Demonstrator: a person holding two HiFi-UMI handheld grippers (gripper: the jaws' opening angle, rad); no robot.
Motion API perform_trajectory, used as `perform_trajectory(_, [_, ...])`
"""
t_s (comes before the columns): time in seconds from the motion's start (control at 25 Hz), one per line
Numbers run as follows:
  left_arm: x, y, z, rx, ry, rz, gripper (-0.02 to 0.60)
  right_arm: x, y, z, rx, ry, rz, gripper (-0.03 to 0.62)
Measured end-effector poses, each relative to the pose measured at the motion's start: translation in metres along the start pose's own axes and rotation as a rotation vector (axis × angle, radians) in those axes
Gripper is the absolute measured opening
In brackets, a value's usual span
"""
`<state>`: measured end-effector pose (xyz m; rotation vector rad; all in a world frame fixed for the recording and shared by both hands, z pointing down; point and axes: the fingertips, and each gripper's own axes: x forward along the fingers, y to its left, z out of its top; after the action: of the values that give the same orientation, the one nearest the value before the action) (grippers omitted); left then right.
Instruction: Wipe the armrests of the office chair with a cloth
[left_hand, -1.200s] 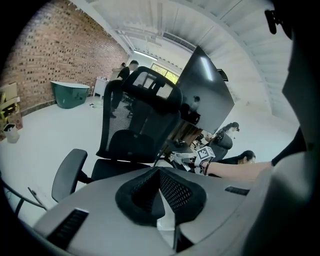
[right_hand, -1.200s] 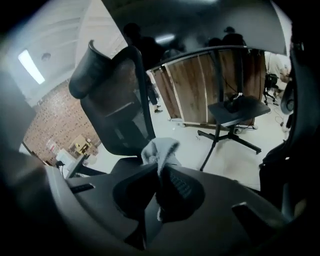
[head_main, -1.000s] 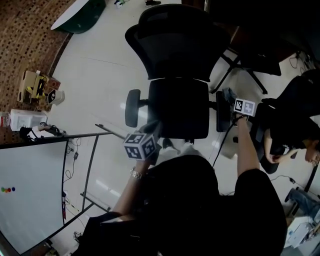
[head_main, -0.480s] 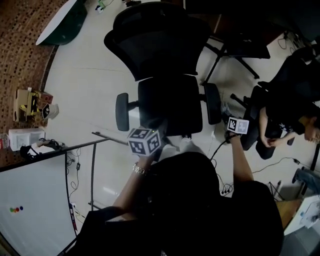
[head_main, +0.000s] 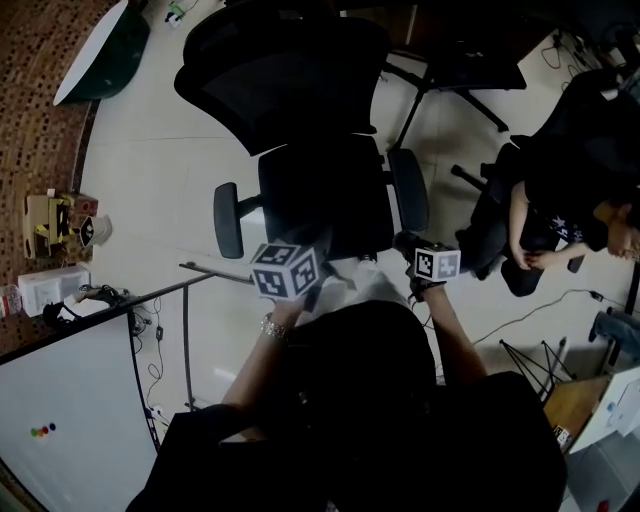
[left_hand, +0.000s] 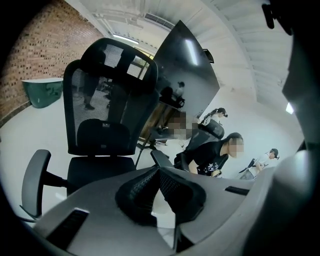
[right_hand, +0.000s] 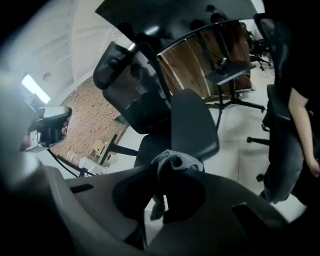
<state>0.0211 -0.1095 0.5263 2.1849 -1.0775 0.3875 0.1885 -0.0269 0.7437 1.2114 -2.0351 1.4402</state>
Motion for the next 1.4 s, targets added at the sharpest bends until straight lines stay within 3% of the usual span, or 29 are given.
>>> perform_trajectory(0.2, [-0.018,0.004,0.004,0.025,-0.02,0.027,-0.002,0.0,0.071,0.061,-0.082,-0.091,0.161,0.017])
perform_trajectory(0.44, [-0.06,0.024,0.001,0.016,-0.068,0.029,-0.002,-0.022,0.193,0.113,-0.236,-0.203,0.329,0.017])
perform_trajectory(0.64, [-0.113,0.049,-0.009,0.046,-0.114,0.003,-0.002,-0.015,0.271,0.093,-0.274,-0.252,0.293,0.018])
perform_trajectory(0.96, [-0.195,0.114,-0.074,-0.025,-0.09,0.058,-0.002,0.014,0.358,-0.026,-0.227,-0.197,0.172,0.017])
perform_trajectory(1.12, [-0.21,0.105,-0.075,-0.005,-0.095,0.029,-0.002,0.003,0.377,-0.034,-0.303,-0.189,0.139,0.017])
perform_trajectory(1.4, [-0.212,0.088,-0.057,0.042,-0.128,-0.003,-0.002,0.0,0.393,-0.016,-0.313,-0.183,0.154,0.015])
